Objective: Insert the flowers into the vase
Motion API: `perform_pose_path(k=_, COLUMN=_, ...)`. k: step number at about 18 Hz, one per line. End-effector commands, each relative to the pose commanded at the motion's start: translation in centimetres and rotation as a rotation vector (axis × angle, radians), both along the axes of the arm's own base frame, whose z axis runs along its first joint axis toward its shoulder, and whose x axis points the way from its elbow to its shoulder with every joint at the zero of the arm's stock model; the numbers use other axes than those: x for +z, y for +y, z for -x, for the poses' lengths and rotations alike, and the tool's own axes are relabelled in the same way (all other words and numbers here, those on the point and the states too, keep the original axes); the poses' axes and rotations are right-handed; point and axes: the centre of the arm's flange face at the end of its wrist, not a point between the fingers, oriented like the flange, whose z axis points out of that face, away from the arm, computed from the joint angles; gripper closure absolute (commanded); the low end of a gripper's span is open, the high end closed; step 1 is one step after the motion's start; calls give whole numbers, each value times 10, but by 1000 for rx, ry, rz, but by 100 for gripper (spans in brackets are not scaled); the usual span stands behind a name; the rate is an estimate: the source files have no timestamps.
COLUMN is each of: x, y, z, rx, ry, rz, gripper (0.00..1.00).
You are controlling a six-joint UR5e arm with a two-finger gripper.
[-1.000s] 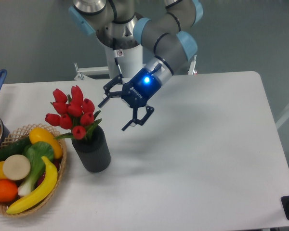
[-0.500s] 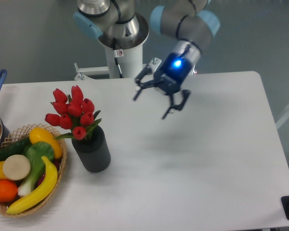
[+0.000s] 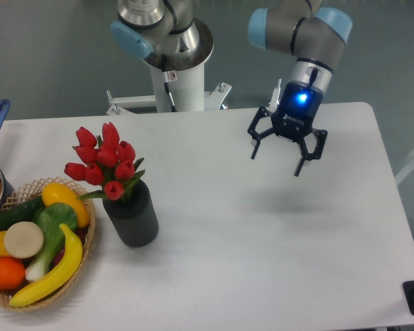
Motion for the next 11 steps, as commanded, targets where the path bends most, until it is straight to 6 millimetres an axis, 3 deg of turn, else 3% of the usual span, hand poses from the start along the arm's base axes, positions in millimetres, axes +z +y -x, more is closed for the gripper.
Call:
perform_pose_path(k=2, x=0, y=19, z=3, rx=-19, ry=41, rz=97, gripper=0)
perform_pose_path(k=4, x=-3, y=20, z=7, rx=-6, ry=74, rz=195, gripper=0)
perform_pose_path(k=11, x=-15, y=54, z=-16, rx=-54, ry=127, rz=390, gripper=0)
